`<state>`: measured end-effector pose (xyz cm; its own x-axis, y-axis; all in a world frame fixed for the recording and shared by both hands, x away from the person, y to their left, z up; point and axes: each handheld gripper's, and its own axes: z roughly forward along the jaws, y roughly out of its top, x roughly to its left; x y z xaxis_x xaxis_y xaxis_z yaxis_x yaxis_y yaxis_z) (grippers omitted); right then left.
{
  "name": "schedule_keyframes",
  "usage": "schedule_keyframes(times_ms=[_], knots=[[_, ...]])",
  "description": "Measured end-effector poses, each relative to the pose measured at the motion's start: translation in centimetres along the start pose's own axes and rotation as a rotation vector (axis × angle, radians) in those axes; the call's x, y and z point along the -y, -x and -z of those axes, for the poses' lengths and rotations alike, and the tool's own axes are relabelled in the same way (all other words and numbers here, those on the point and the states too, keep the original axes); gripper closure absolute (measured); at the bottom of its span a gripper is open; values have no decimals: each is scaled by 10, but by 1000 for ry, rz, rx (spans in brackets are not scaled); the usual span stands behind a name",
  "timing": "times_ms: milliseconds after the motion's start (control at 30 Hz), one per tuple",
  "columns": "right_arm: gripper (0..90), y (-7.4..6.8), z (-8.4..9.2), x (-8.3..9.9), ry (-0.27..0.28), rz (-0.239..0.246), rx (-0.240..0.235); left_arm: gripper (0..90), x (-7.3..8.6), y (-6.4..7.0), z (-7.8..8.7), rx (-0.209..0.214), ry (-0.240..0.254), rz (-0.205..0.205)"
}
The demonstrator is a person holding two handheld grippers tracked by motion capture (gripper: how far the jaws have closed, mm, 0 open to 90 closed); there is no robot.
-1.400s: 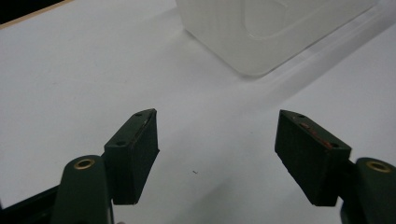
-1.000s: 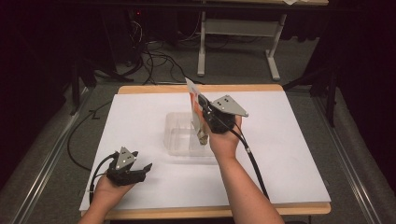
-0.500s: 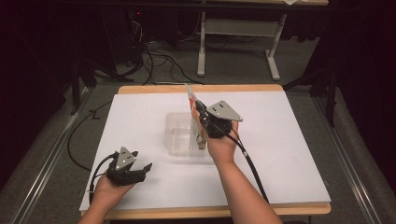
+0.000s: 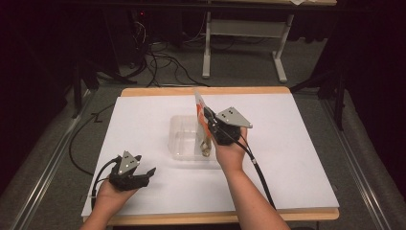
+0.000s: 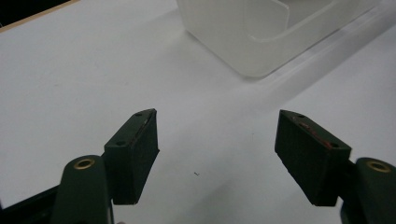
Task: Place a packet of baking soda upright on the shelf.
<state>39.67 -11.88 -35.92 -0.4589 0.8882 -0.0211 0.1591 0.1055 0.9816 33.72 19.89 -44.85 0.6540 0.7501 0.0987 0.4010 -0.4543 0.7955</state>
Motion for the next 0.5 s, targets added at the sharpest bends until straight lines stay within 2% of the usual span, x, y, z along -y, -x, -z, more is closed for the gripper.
schedule_keyframes(times_ms=[367,500], knots=[[896,-4,2,10,-17,7,-1,306,0,1,0,0,0,0],[813,-3,2,9,-26,-2,-3,306,0,0,0,0,-4,-3]])
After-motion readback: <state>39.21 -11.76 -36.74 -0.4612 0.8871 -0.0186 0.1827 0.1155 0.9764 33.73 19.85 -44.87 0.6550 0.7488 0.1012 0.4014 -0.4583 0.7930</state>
